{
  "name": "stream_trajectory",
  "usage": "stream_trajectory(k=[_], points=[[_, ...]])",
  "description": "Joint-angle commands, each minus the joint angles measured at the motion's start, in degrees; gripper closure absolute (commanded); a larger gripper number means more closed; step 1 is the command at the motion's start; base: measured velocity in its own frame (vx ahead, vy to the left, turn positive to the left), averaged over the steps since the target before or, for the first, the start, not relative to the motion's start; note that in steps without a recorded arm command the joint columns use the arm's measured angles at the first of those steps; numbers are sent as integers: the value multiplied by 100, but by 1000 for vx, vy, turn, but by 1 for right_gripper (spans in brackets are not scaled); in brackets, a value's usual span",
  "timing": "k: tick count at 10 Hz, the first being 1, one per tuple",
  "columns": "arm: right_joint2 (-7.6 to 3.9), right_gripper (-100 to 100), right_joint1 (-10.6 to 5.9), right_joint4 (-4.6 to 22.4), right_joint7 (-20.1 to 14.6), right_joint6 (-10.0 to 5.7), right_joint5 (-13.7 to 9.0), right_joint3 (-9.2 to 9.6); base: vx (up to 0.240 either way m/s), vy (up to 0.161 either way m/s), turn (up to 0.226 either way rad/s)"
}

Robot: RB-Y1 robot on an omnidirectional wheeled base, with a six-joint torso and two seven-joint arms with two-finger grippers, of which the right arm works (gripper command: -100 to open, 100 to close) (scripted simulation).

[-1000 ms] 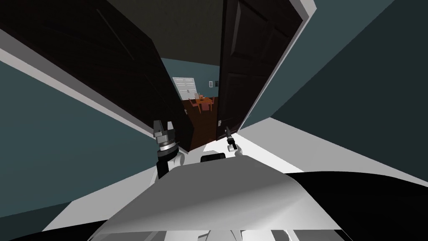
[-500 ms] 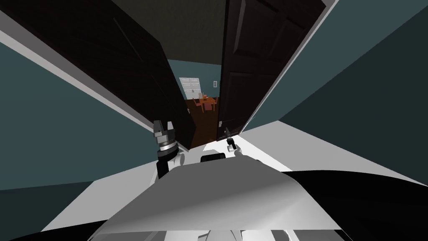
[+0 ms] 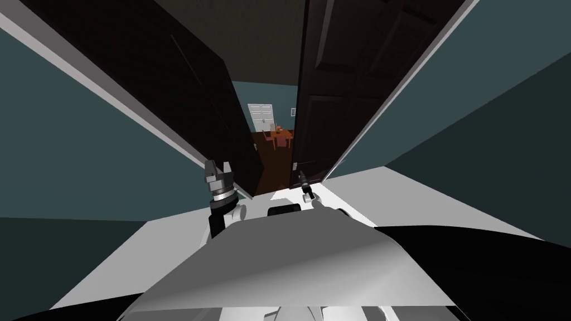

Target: Push the door open

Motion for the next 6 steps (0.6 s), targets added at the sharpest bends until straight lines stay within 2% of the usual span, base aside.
stream_trajectory(k=[1,2,3,6], points=[[-9,-100,-95,220,-47,-27,-10,19,8,-117,201],[-5,-100,-166,379,-68,-52,-17,28,11,-131,218],[-7,-100,-165,366,-55,-82,-16,17,6,-62,45],[-9,-100,-173,404,-44,-105,-33,-12,150,6,22]])
